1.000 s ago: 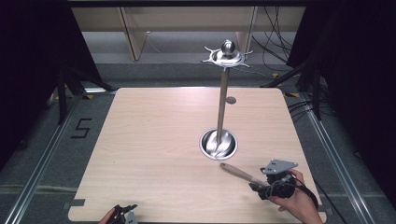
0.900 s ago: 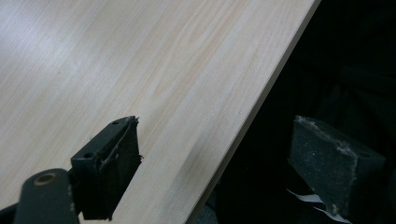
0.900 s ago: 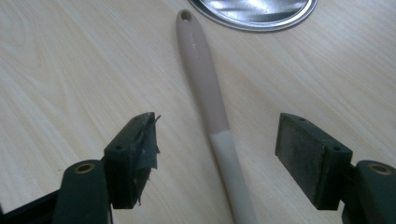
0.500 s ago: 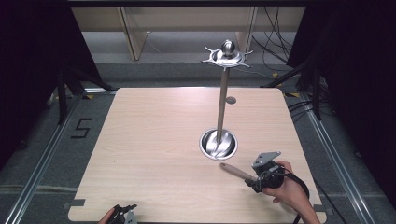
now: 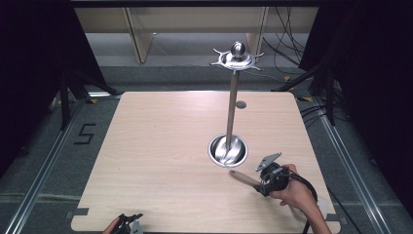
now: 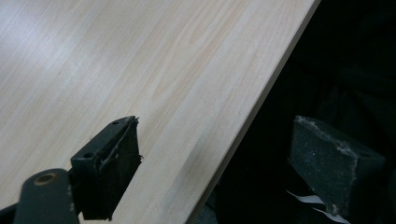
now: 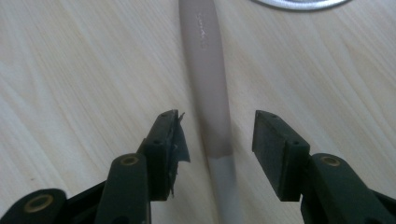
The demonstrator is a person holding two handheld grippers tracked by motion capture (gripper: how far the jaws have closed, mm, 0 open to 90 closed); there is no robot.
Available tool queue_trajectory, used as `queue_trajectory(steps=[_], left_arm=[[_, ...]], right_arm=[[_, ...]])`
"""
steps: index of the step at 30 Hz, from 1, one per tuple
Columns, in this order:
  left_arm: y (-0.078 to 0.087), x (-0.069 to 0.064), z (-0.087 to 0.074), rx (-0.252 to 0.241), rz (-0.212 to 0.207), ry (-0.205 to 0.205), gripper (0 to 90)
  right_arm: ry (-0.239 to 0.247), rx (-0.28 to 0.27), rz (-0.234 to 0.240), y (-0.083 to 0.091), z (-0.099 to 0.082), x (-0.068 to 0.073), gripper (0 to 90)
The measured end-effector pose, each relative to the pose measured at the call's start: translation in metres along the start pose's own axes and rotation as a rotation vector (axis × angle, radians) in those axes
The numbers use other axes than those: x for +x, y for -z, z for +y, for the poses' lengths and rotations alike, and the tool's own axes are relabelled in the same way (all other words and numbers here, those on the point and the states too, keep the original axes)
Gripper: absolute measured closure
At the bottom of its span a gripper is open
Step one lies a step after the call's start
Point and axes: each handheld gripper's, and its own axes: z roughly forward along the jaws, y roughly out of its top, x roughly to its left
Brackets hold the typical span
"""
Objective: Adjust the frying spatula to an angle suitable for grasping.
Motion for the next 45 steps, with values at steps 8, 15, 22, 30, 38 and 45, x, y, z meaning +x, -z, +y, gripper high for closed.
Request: queue_trajectory(steps=[8, 15, 22, 30, 38, 45], left_arm=[[0.002, 0.001, 0.0, 0.0, -0.002, -0.003, 15.5], [0.0, 0.0, 0.0, -0.001, -0.01, -0.005, 15.5], [0.0, 0.0, 0.0, 0.0, -0.011, -0.005, 15.5], [0.0, -0.001, 0.001, -0.002, -0.008, -0.007, 15.5], [0.002, -0.001, 0.001, -0.004, -0.021, -0.012, 15.5], [0.0, -0.003, 0.001, -0.002, -0.018, -0.016, 15.5]], right_arm=[[0.036, 0.064, 0.013, -0.005, 0.007, -0.001, 60.4], [0.06, 0.092, 0.02, -0.007, 0.011, -0.002, 63.3], [0.051, 0.123, 0.034, -0.012, 0.014, -0.003, 65.5], [0.041, 0.146, 0.05, -0.014, 0.016, -0.006, 70.9], [0.068, 0.199, 0.042, -0.015, 0.023, -0.005, 72.4], [0.132, 0.239, 0.04, -0.016, 0.029, -0.004, 72.8]])
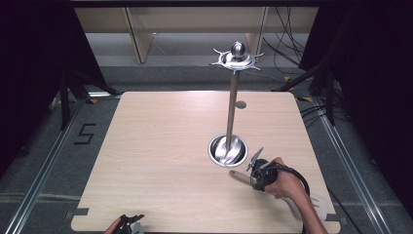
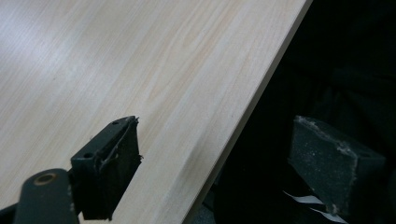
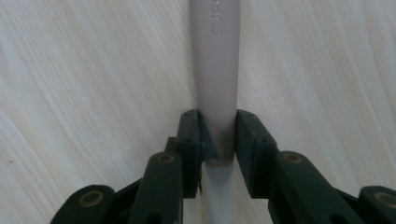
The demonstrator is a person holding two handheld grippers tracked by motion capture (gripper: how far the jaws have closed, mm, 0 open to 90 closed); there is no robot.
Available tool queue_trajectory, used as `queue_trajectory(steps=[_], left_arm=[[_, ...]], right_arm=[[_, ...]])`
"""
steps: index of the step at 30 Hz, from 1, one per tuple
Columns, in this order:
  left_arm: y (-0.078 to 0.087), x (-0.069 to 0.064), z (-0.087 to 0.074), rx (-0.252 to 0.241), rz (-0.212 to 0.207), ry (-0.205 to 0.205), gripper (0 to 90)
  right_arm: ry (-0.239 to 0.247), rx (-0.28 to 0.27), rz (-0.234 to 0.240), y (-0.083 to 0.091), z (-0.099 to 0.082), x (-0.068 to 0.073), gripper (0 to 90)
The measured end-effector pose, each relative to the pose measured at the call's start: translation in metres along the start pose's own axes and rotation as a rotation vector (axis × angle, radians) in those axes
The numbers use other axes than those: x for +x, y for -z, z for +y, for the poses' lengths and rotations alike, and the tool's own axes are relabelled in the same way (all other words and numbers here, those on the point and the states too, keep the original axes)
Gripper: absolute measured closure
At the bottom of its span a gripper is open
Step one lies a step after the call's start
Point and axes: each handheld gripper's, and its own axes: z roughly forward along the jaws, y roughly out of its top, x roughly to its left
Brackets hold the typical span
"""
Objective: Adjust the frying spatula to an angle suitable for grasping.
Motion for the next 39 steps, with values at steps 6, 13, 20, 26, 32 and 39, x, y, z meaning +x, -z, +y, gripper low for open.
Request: queue_trajectory(steps=[6, 13, 20, 26, 32, 39], left_arm=[[0.0, 0.0, 0.0, -0.002, -0.006, 0.0, 15.5], [0.001, 0.001, 0.001, -0.004, -0.008, -0.002, 15.5], [0.003, 0.0, 0.0, -0.011, 0.007, 0.001, 15.5], [0.001, 0.001, 0.0, -0.005, 0.0, 0.002, 15.5], [0.003, 0.002, 0.0, -0.009, 0.002, 0.007, 15.5], [0.002, 0.002, 0.0, -0.01, -0.014, 0.007, 15.5]], right_arm=[[0.028, 0.016, -0.029, 0.0, 0.003, 0.003, 73.2], [0.034, 0.011, -0.041, 0.001, 0.003, 0.002, 73.3], [-0.016, -0.129, -0.058, 0.023, -0.009, -0.002, 73.4], [-0.04, -0.282, -0.052, 0.048, -0.027, -0.011, 73.5], [-0.084, -0.398, -0.065, 0.07, -0.045, -0.012, 73.5], [-0.076, -0.547, -0.069, 0.093, -0.062, -0.013, 73.5]])
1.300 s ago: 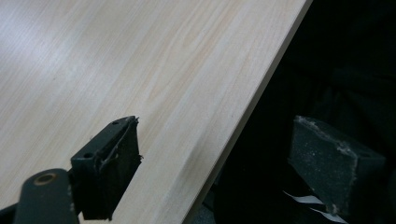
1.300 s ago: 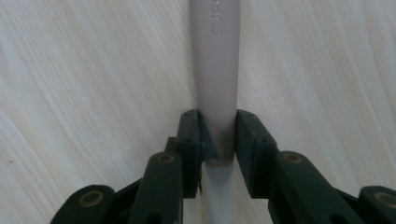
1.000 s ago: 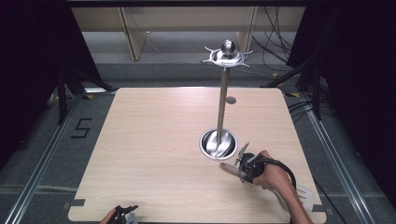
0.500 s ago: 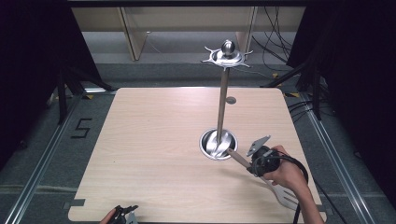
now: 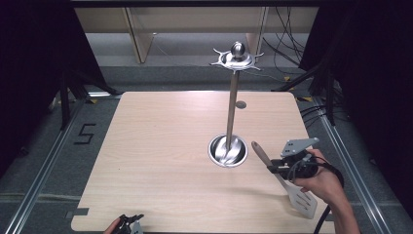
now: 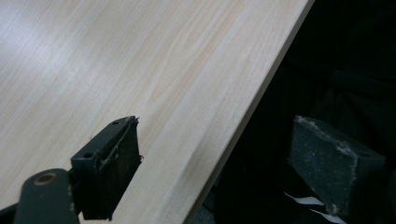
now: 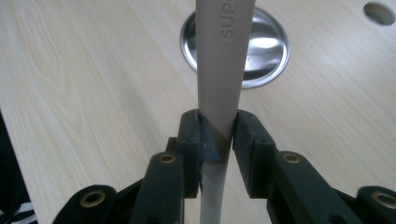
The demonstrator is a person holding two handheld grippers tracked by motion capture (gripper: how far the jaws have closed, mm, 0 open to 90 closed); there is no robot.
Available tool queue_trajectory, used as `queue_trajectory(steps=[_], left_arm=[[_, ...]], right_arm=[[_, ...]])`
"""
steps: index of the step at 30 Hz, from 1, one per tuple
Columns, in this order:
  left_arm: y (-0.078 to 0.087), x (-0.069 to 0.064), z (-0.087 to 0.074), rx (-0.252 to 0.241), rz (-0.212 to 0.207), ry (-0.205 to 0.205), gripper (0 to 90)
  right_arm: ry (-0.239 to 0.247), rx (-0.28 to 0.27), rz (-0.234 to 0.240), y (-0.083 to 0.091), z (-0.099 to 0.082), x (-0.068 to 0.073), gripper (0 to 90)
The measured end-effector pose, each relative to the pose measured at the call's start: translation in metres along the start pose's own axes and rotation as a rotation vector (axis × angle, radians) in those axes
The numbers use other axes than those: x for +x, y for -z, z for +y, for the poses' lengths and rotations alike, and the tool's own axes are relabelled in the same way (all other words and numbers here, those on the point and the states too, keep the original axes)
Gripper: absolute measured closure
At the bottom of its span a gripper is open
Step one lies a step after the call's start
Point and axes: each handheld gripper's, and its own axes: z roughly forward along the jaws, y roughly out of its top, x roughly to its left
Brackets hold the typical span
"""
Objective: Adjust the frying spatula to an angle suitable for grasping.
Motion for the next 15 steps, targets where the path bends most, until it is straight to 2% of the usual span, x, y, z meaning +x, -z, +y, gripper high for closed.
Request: queue_trajectory(steps=[1, 2, 4, 6, 8, 9, 13, 15], left_arm=[[0.0, 0.0, 0.0, 0.0, 0.006, 0.0, 15.5], [0.001, 0.0, 0.0, 0.002, 0.02, -0.001, 15.5], [0.0, 0.0, 0.0, 0.002, 0.007, -0.001, 15.5], [-0.001, -0.001, 0.0, 0.0, -0.003, 0.001, 15.5], [-0.001, 0.0, 0.0, 0.001, -0.004, 0.001, 15.5], [0.0, 0.0, 0.0, 0.006, 0.015, -0.003, 15.5], [-0.001, 0.0, -0.001, 0.003, 0.0, -0.002, 15.5], [0.0, 0.0, 0.0, 0.003, 0.013, -0.002, 15.5]], right_arm=[[0.008, -0.039, -0.009, 0.008, 0.0, -0.001, 73.5], [0.008, -0.039, -0.009, 0.008, 0.0, -0.001, 73.5], [-0.02, -0.054, -0.017, 0.016, 0.0, 0.001, 73.5], [-0.01, -0.094, -0.012, 0.027, 0.001, -0.002, 73.5], [-0.019, -0.109, -0.003, 0.03, 0.001, -0.002, 73.5], [-0.02, -0.149, -0.003, 0.033, 0.001, -0.006, 73.5], [-0.054, -0.177, -0.002, 0.038, -0.001, -0.007, 73.5], [-0.071, -0.211, 0.0, 0.041, -0.002, -0.01, 73.6]])
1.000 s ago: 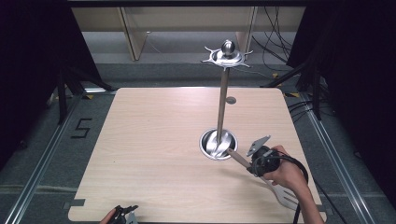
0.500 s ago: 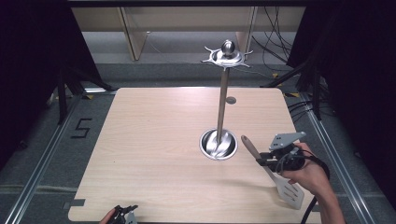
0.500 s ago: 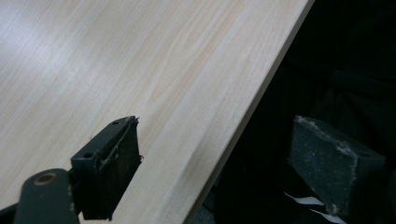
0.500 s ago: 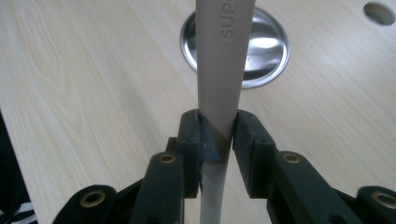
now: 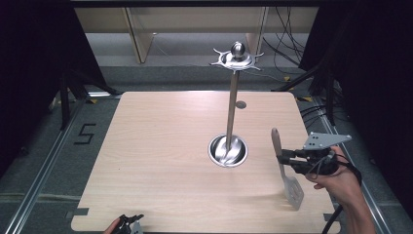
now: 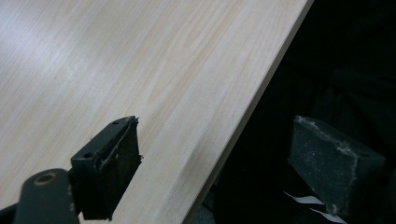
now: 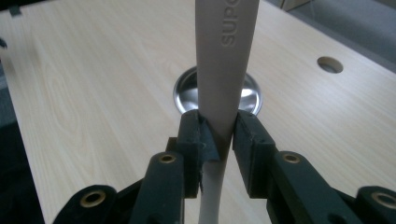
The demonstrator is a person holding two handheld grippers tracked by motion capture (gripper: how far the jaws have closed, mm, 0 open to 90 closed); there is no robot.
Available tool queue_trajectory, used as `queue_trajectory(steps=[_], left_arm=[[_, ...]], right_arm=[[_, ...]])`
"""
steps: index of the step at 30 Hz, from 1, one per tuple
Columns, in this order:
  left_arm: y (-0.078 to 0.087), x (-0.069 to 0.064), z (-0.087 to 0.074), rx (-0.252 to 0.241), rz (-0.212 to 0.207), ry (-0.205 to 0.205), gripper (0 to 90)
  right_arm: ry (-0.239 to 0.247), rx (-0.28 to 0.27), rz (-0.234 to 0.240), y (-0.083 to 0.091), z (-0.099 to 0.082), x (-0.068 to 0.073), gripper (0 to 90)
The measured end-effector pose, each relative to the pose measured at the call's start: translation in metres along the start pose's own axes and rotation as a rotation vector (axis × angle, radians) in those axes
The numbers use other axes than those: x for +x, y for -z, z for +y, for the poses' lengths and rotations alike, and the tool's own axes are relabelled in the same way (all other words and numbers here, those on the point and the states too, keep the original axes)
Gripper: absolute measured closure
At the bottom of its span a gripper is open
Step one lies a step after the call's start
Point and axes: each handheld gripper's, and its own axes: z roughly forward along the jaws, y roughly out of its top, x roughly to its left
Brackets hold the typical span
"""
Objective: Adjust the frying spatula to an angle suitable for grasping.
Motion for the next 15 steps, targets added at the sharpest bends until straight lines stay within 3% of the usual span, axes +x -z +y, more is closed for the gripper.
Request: queue_trajectory(steps=[4, 7, 10, 12, 15], left_arm=[[-0.001, -0.001, 0.0, 0.004, -0.006, 0.004, 15.5], [-0.001, -0.001, -0.001, 0.003, -0.005, 0.002, 15.5], [-0.001, 0.0, 0.0, 0.002, -0.001, 0.005, 15.5], [-0.001, 0.0, -0.001, 0.005, -0.001, 0.006, 15.5], [-0.002, 0.0, -0.001, 0.009, -0.002, 0.007, 15.5]], right_arm=[[-0.012, -0.045, 0.026, 0.006, 0.001, -0.002, 73.5], [-0.037, -0.11, 0.04, 0.009, 0.003, 0.0, 73.6], [-0.02, -0.12, 0.055, 0.011, 0.006, -0.003, 73.6], [-0.046, -0.148, 0.053, 0.01, 0.011, 0.001, 73.6], [-0.044, -0.157, 0.076, 0.01, 0.015, 0.0, 73.6]])
